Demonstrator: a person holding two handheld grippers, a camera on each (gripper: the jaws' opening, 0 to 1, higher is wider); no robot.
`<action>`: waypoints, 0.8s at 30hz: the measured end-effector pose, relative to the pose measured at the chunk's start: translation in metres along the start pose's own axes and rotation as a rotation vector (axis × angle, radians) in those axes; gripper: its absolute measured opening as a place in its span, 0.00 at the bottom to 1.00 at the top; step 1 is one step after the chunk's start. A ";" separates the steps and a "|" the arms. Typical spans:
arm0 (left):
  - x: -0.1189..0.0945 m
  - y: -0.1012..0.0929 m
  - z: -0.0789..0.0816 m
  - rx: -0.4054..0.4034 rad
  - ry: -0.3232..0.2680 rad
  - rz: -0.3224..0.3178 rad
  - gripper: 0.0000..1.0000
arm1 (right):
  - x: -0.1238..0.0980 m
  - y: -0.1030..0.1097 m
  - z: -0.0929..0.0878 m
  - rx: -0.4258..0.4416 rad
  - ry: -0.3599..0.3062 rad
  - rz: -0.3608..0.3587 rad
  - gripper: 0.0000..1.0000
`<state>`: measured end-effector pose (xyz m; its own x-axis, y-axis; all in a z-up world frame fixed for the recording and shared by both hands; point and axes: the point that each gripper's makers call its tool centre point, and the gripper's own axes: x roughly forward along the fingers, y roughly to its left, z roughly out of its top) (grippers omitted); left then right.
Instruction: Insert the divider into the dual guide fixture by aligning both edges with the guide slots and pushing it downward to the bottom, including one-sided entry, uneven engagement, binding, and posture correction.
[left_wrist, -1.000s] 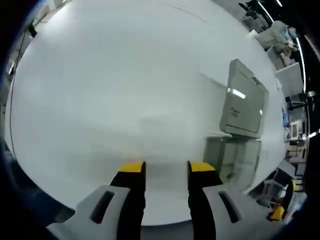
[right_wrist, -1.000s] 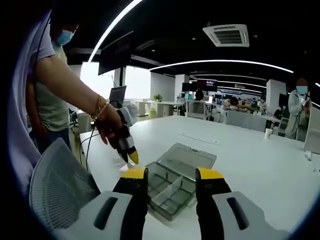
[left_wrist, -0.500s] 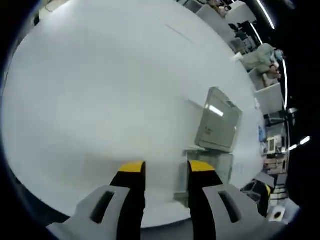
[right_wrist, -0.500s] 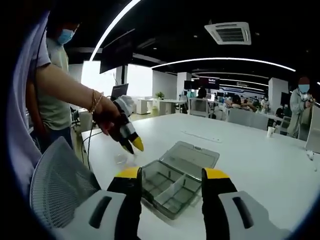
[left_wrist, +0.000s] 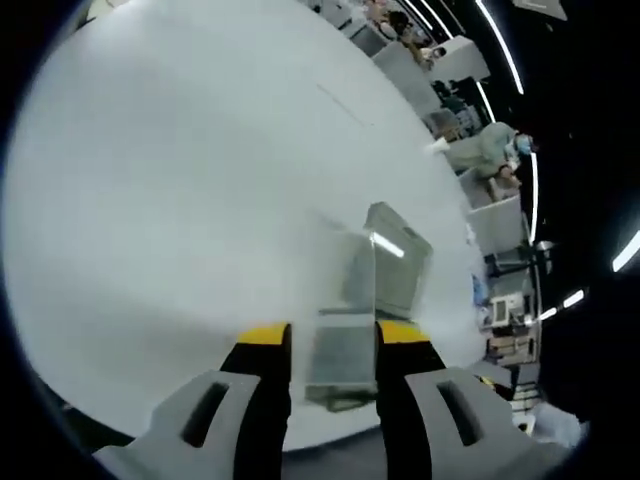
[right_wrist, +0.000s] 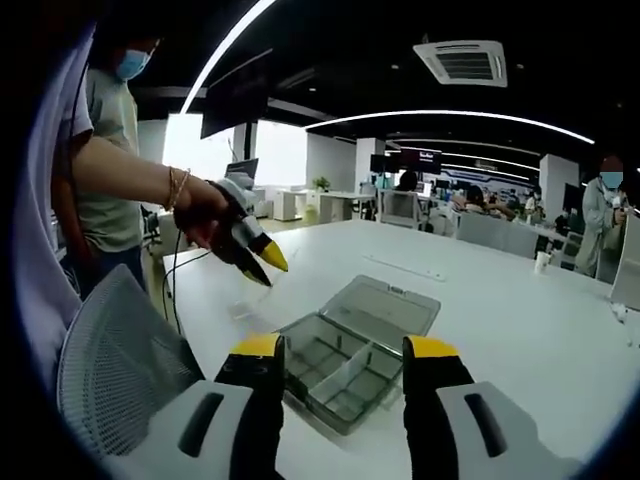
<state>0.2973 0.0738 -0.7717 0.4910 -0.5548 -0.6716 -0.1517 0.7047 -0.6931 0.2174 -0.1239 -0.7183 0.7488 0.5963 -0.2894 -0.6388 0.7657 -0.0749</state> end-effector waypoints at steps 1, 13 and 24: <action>0.000 -0.002 0.000 -0.001 -0.001 -0.007 0.30 | 0.000 0.000 0.000 -0.002 0.004 0.001 0.43; 0.001 -0.055 -0.026 -0.012 0.012 -0.205 0.30 | 0.000 0.005 0.005 0.018 -0.006 0.025 0.41; 0.018 -0.092 -0.049 -0.044 0.050 -0.349 0.30 | 0.004 0.009 0.030 0.145 -0.004 0.049 0.30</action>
<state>0.2782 -0.0224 -0.7325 0.4775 -0.7804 -0.4037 -0.0198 0.4498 -0.8929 0.2201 -0.1074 -0.6915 0.7179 0.6347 -0.2860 -0.6428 0.7621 0.0779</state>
